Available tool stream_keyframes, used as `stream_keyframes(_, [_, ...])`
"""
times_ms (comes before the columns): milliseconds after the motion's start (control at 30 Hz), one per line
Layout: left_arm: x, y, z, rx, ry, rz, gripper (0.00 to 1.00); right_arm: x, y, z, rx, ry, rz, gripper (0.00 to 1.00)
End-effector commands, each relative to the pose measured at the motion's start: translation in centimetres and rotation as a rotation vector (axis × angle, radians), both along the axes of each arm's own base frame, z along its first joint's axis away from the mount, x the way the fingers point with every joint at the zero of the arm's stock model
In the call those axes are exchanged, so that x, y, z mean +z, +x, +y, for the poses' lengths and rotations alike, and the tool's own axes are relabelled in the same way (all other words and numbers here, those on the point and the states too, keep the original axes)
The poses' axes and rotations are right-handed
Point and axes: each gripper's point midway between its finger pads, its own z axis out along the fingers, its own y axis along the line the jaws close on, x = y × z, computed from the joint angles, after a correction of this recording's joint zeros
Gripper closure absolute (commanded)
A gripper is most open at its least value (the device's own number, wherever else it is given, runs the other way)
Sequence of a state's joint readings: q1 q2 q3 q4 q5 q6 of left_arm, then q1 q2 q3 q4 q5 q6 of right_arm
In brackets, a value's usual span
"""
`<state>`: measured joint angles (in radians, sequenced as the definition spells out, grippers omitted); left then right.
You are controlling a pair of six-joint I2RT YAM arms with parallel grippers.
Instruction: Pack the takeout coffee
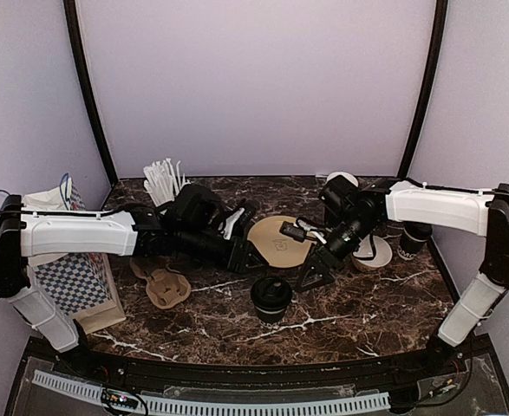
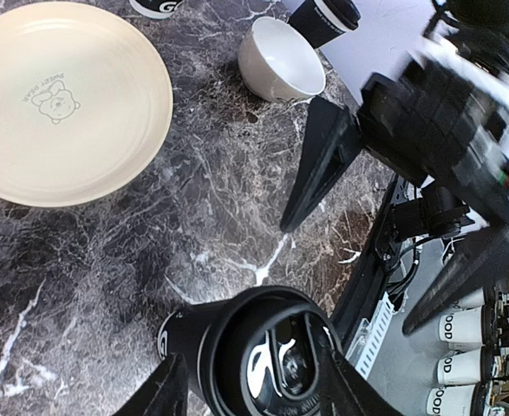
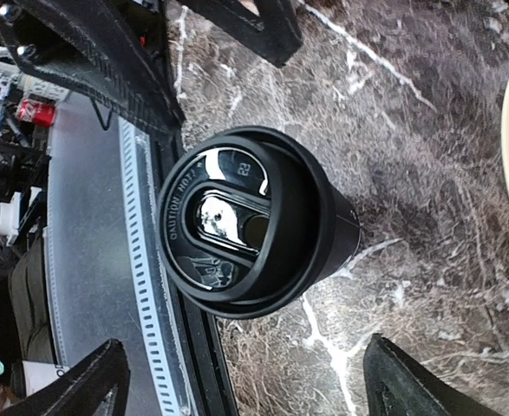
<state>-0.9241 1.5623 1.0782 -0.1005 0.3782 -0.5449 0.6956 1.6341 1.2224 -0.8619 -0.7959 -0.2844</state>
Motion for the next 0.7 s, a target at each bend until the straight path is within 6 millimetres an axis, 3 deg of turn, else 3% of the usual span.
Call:
stream_keyframes(0, [-1.3, -0.4, -1.1, -0.031, -0.026, 0.043, 0.48, -1.2, 0.5, 0.9, -0.009, -0.043, -0.136, 0.02])
stream_keyframes(233, [-4.4, -1.2, -0.8, -0.033, 0.008, 0.122, 0.55, -1.3, 3.5, 1.7, -0.110, -0.104, -0.295, 0.02])
stream_keyframes(467, [-5.9, -1.6, -0.3, -0.021, 0.022, 0.151, 0.60, -2.0, 2.3, 2.6, -0.044, -0.121, -0.301, 0.02])
stream_keyframes(667, [-6.5, -1.8, 0.0, -0.005, 0.023, 0.171, 0.62, -0.2, 1.1, 3.4, 0.005, -0.053, -0.291, 0.01])
